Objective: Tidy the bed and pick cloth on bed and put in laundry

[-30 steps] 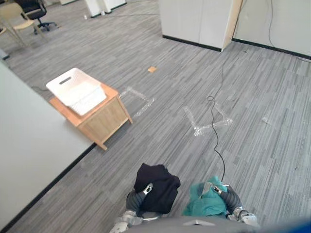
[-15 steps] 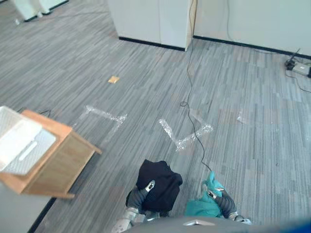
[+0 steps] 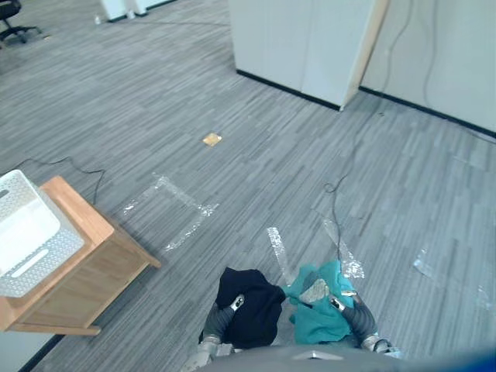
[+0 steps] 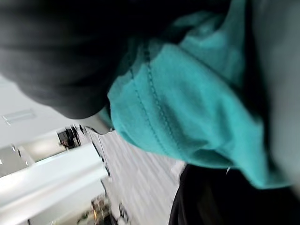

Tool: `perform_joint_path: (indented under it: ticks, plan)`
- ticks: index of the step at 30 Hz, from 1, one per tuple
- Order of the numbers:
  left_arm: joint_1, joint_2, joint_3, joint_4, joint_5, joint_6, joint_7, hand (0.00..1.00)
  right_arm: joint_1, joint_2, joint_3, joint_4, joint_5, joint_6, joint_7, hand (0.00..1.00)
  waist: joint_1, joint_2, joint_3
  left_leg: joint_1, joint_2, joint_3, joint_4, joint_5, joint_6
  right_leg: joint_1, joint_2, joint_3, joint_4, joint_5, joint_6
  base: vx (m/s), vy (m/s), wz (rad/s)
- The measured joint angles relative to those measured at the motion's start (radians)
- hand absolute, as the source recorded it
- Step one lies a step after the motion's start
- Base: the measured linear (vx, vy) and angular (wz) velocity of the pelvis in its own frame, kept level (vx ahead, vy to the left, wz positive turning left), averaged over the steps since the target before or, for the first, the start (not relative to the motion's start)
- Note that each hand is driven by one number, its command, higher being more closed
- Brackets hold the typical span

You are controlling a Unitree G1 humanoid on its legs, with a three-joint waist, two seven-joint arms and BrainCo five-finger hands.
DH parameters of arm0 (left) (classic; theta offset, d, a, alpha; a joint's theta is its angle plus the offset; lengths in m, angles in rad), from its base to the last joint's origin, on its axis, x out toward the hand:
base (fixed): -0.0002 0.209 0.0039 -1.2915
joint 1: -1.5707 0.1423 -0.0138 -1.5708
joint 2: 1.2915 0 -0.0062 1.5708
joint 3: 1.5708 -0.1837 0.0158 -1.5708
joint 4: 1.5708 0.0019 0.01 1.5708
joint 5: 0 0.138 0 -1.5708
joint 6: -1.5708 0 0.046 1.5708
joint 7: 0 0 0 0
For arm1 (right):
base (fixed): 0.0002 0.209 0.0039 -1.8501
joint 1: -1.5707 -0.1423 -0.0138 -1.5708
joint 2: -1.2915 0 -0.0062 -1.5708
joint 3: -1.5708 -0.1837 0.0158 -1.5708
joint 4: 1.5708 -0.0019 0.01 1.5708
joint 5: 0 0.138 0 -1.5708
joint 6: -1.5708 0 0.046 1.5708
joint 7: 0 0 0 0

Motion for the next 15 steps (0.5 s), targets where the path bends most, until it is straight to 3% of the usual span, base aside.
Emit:
perform_joint_path:
  ticks: [1,2,3,4,6,7,9,10,11,12,13,15]
  plan:
    - [0.002,-0.004,0.001,0.001,-0.004,-0.003,-0.009,1.0,-0.011,-0.003,0.004,0.005,0.002,0.013,0.0,1.0,0.0,0.006,-0.001,-0.022,0.005,0.0,0.06,0.004,-0.002,0.018,0.002,-0.009,-0.002,-0.017,-0.004,0.37,-0.201,0.6]
    - [0.005,-0.009,0.006,0.001,-0.018,-0.008,-0.03,1.0,-0.019,-0.015,0.006,0.009,0.005,0.036,0.0,1.0,-0.001,0.012,-0.002,-0.101,0.019,-0.001,0.247,0.041,-0.011,0.068,0.015,-0.039,-0.028,-0.039,-0.012,0.32,-0.182,0.64]
    - [0.006,-0.012,0.008,-0.003,-0.025,-0.019,-0.049,1.0,-0.02,-0.035,0.006,0.014,0.015,0.044,0.002,1.0,0.0,0.028,0.007,-0.202,0.054,0.002,0.474,0.159,-0.03,0.154,0.039,-0.066,-0.092,-0.044,-0.02,0.39,-0.211,0.62]
    - [0.006,-0.013,0.008,-0.005,-0.025,-0.027,-0.061,1.0,-0.021,-0.041,0.007,0.017,0.023,0.049,0.004,1.0,0.002,0.037,0.011,-0.253,0.077,0.007,0.589,0.211,-0.028,0.198,0.05,-0.085,-0.126,-0.044,-0.023,0.25,-0.127,0.52]
    - [0.011,-0.01,0.009,-0.03,-0.025,-0.034,-0.087,1.0,-0.027,-0.066,-0.013,0.056,0.049,0.075,0.009,1.0,0.028,0.043,0.017,-0.435,0.131,0.086,0.862,0.174,0.015,0.327,0.07,-0.122,-0.221,-0.06,-0.045,0.27,-0.132,0.27]
    - [0.012,-0.009,0.008,-0.042,-0.026,-0.032,-0.095,1.0,-0.027,-0.07,-0.017,0.066,0.051,0.078,0.009,1.0,0.034,0.043,0.017,-0.462,0.127,0.104,0.864,0.168,0.017,0.353,0.07,-0.125,-0.249,-0.059,-0.044,0.34,-0.137,0.13]
    - [0.02,-0.01,0.006,-0.071,-0.029,-0.025,-0.106,1.0,-0.026,-0.069,-0.035,0.073,0.051,0.09,0.013,1.0,0.037,0.04,0.018,-0.539,0.088,0.186,0.739,0.141,0.002,0.438,0.068,-0.154,-0.344,-0.051,-0.032,0.36,-0.052,0.29]
    - [0.03,-0.012,0.005,-0.09,-0.035,-0.022,-0.105,1.0,-0.011,-0.065,-0.035,0.07,0.05,0.092,0.021,1.0,0.038,0.032,0.018,-0.539,0.055,0.284,0.542,0.125,-0.004,0.486,0.061,-0.189,-0.397,-0.04,-0.012,0.36,0.001,0.38]
    - [0.031,-0.012,0.003,-0.091,-0.038,-0.022,-0.105,1.0,-0.007,-0.065,-0.035,0.068,0.049,0.093,0.021,1.0,0.037,0.031,0.017,-0.537,0.049,0.301,0.496,0.126,-0.004,0.492,0.061,-0.194,-0.406,-0.04,-0.009,0.31,0.025,0.4]
    - [0.031,-0.012,-0.004,-0.091,-0.046,-0.019,-0.103,1.0,0.0,-0.063,-0.033,0.061,0.048,0.095,0.021,1.0,0.036,0.028,0.015,-0.527,0.026,0.373,0.352,0.135,-0.002,0.509,0.06,-0.215,-0.432,-0.042,0.008,0.4,0.065,0.64]
    - [0.026,-0.011,-0.006,-0.091,-0.055,-0.008,-0.101,1.0,0.006,-0.056,-0.033,0.053,0.046,0.101,0.021,1.0,0.029,0.018,0.015,-0.497,-0.022,0.493,0.136,0.17,0.085,0.537,0.059,-0.257,-0.449,-0.05,0.041,0.4,0.06,0.82]
    - [0.023,0.009,-0.01,-0.099,-0.067,0.012,-0.083,1.0,0.008,-0.03,-0.034,0.049,0.038,0.105,0.015,1.0,0.026,-0.02,0.007,-0.449,-0.083,0.531,0.019,0.193,0.212,0.555,0.04,-0.311,-0.452,-0.034,0.092,0.43,0.02,1.06]
